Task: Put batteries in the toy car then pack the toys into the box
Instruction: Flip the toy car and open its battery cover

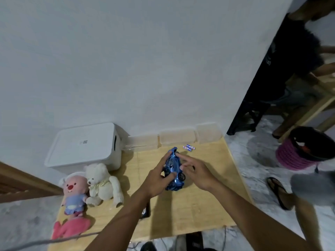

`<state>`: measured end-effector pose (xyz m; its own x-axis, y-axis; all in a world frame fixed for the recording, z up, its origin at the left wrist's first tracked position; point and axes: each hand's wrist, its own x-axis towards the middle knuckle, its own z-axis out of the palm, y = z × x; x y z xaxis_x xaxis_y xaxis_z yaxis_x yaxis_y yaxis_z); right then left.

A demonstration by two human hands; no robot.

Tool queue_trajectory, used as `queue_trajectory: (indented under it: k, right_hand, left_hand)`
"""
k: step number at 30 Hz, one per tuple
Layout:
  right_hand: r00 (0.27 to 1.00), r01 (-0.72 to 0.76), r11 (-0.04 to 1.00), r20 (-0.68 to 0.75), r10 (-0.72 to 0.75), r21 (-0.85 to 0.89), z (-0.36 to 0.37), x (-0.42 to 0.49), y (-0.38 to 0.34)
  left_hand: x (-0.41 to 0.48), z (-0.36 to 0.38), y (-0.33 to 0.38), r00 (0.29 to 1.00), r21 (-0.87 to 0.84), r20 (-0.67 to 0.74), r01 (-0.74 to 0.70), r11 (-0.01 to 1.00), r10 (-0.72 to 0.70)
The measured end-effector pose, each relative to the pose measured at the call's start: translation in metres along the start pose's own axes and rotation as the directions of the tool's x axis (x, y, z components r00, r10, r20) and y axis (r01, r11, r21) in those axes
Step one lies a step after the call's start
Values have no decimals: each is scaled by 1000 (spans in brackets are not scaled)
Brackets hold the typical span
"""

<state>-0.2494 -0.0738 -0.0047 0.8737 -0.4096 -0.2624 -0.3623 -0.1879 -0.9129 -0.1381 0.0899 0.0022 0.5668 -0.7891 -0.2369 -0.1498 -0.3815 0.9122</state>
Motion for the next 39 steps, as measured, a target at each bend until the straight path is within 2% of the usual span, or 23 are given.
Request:
queue_trajectory:
  k: [3, 5, 8, 16, 20, 27, 30, 34, 39]
  right_hand:
    - [1000, -12, 998, -21, 14, 63, 1, 1, -6]
    - [998, -44, 995, 51, 40, 85, 3, 1, -10]
    - [993, -56, 995, 109, 48, 78, 4, 0, -16]
    - [996, 68, 997, 67, -66, -28, -1, 1, -21]
    - [992, 38, 998, 121, -44, 53, -2, 4, -27]
    - [996, 72, 995, 55, -76, 70, -10, 7, -28]
    - [993, 109, 994, -37, -109, -14, -11, 10, -28]
    - [978, 148, 988, -143, -153, -46, -7, 10, -28]
    - [972, 175, 974, -132, -194, -141, -11, 14, -31]
  left_hand:
    - [0, -3, 1, 998, -178, -7, 63, 982, -65]
    - [-1, -6, 3, 995, -272, 16, 103, 957, -102]
    - [-3, -10, 9, 992, -311, 50, 128, 942, -118]
    - [-5, -16, 16, 990, -394, 61, 141, 908, -127]
    - [-2, -11, 19, 990, -458, 61, 141, 878, -127]
    - [3, -14, 22, 996, -337, 42, 88, 937, -78]
    - [5, -14, 21, 998, -249, -5, 59, 967, -62]
    - [7, -13, 22, 998, -199, -53, -36, 979, 26]
    - [4, -14, 25, 996, -108, -45, -87, 990, 82]
